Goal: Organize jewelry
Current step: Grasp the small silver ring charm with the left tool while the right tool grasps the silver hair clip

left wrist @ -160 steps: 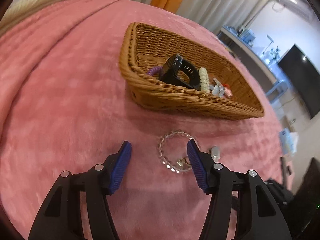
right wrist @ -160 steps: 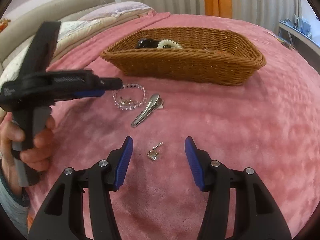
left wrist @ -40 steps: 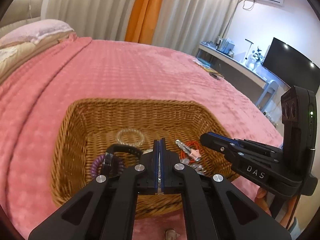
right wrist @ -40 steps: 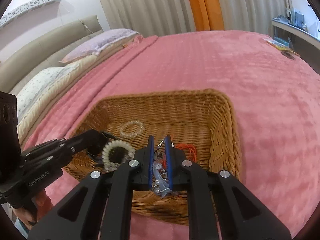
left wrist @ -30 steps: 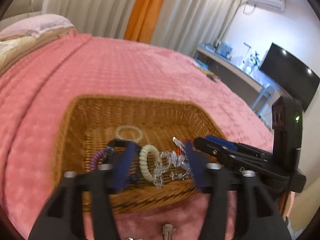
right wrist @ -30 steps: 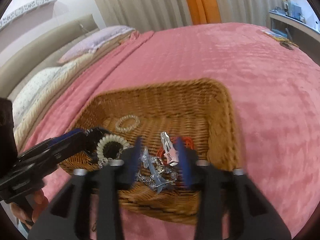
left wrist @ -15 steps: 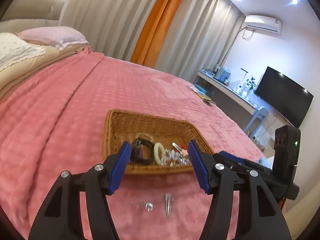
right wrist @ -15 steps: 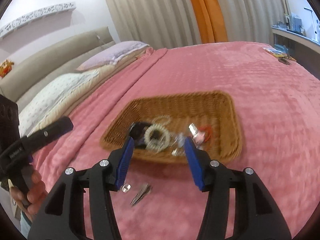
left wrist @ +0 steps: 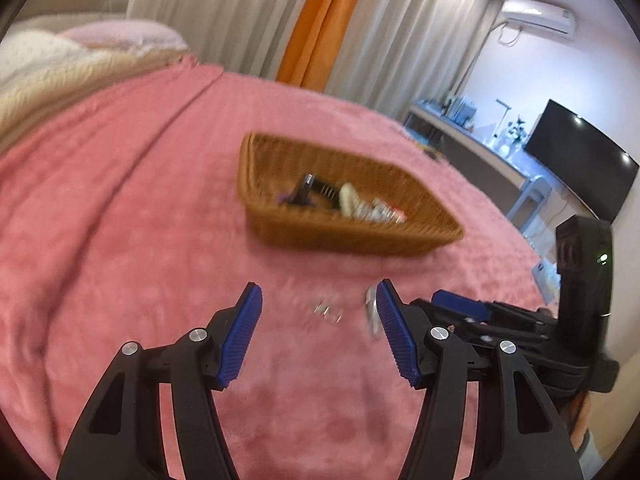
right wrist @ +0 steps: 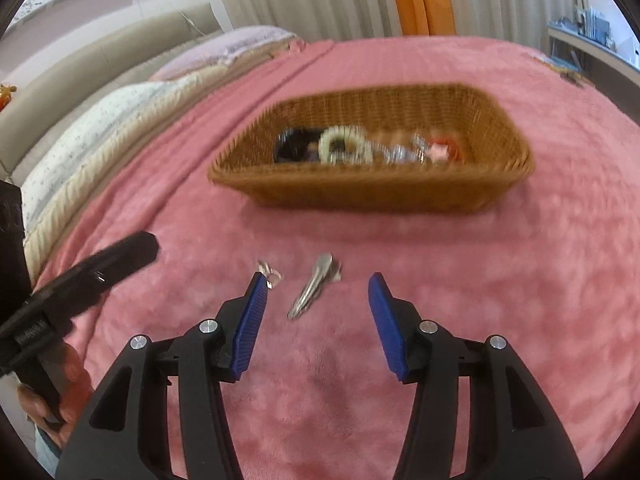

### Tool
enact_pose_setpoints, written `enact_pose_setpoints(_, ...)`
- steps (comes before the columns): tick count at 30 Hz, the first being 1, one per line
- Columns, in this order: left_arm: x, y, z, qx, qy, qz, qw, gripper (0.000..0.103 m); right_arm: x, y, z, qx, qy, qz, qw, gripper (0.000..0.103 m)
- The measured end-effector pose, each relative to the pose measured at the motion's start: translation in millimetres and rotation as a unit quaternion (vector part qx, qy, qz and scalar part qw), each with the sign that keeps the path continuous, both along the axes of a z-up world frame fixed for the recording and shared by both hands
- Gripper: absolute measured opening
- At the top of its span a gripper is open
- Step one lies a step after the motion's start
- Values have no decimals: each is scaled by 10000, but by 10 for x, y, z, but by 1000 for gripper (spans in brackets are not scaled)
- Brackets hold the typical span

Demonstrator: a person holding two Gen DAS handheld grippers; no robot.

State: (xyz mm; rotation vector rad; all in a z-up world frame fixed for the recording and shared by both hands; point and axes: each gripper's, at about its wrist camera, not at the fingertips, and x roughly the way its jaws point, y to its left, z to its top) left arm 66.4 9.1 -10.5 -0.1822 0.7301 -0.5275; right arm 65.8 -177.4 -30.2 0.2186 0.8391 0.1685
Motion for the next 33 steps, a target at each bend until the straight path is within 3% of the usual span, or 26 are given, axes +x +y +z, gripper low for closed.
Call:
enact_pose_setpoints(3, 106, 35, -189, -67, 307, 11, 9995, 58, 53, 29, -102, -1, 152, -54, 9999, 45)
enact_pose_setpoints(9, 203, 136, -296, -291, 619, 178, 9975, 58, 182, 99, -171, 48, 325, -89, 9994, 36)
enact_pose_setpoints(16, 241, 192, -404, -416, 823, 316, 9952, 58, 408, 320, -252, -381, 590, -339, 9970, 35)
enact_pose_setpoints(17, 240, 189, -407, -405, 822, 310, 9953, 58, 413, 351, -250, -504, 562, -339, 9966, 31)
enact_pose_setpoints(18, 241, 174, -412, -374, 838, 296, 9953, 58, 415, 397, -251, -711, 550, -334, 9954, 22)
enact_pose_setpoints(20, 243, 152, -414, -271, 865, 252, 9956, 58, 407, 392, -258, -789, 560, -317, 9948, 13)
enact_pose_setpoints(29, 209, -372, -382, 832, 715, -222, 9937, 53, 203, -128, -222, -739, 516, -244, 9956, 13)
enact_pose_setpoints(33, 311, -539, -424, 983, 817, -314, 9913, 45, 114, -326, -202, -894, 353, -124, 9953, 13)
